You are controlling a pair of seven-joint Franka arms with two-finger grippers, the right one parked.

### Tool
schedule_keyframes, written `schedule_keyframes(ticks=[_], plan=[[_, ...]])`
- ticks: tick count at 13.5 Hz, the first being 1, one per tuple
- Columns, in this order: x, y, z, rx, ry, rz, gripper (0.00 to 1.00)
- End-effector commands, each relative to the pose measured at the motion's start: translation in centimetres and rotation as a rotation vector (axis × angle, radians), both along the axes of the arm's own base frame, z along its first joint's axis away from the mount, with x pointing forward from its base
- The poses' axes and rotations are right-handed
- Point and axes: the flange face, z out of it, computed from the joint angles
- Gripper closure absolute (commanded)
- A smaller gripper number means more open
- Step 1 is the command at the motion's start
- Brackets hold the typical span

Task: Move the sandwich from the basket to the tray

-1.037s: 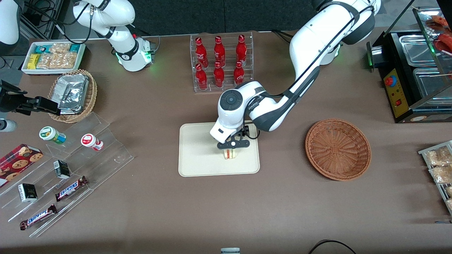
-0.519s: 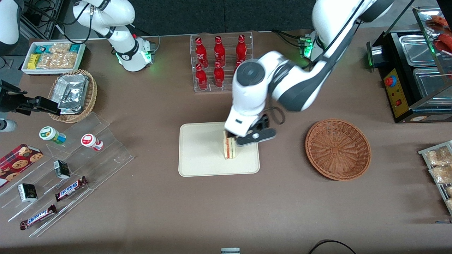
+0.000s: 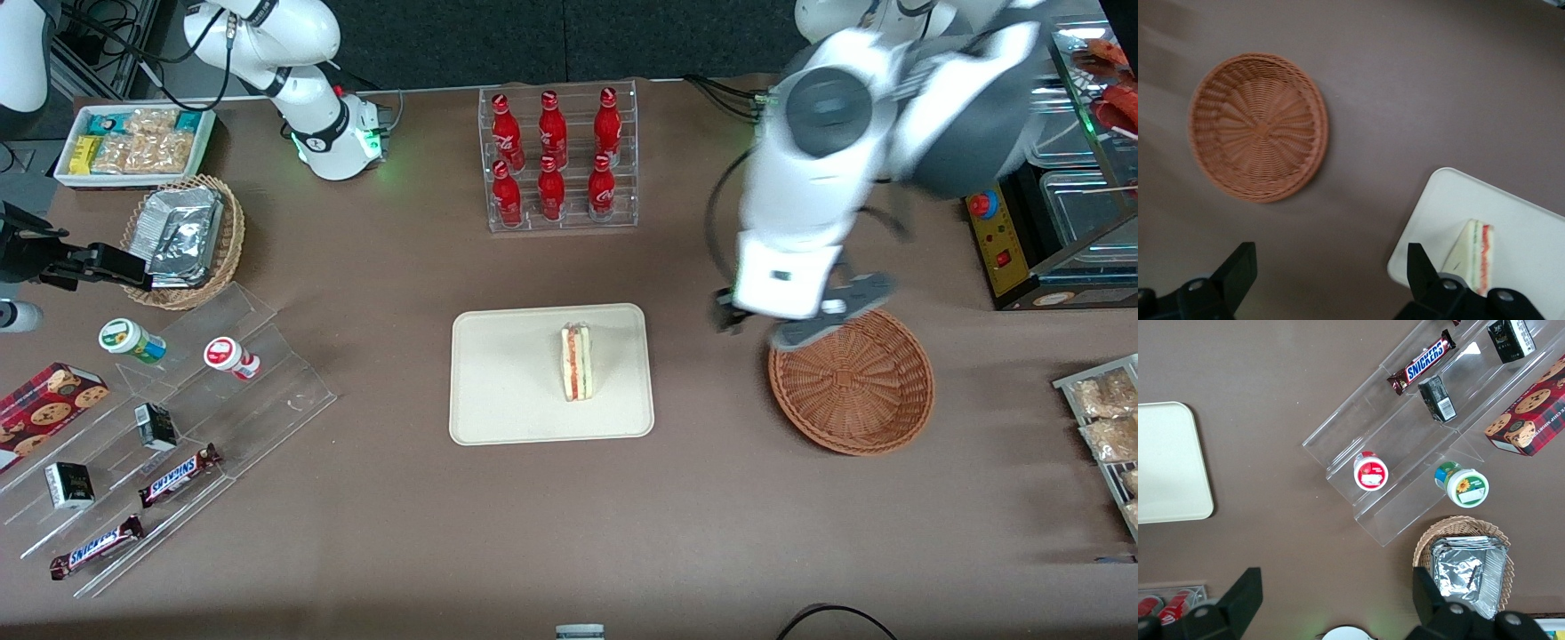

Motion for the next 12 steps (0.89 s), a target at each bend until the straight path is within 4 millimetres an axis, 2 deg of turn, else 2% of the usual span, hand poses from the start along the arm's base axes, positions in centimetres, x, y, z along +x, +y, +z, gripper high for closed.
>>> schedule_keyframes(ticks=[1,2,3,4,5,7,9,10,12], plan=[[-2.0,7.4,4.8,-0.044,0.054,-0.074,0.01],[-2.3,9.9,6.0,-0.048,0.062,-0.099,0.01],[-2.8,10.8,6.5,-0.051,0.086,-0.149,0.01],[-2.7,12.8,6.6,-0.055,0.108,-0.161,0.01],[-3.0,15.3,7.9,-0.067,0.093,-0.156,0.01],[-4.3,20.3,10.2,-0.137,0.075,-0.215,0.01],[-6.2,23.6,10.6,-0.149,0.090,-0.285,0.01],[-7.1,23.9,10.1,-0.149,0.092,-0.307,0.01],[-7.1,23.8,9.4,-0.141,0.075,-0.317,0.01]])
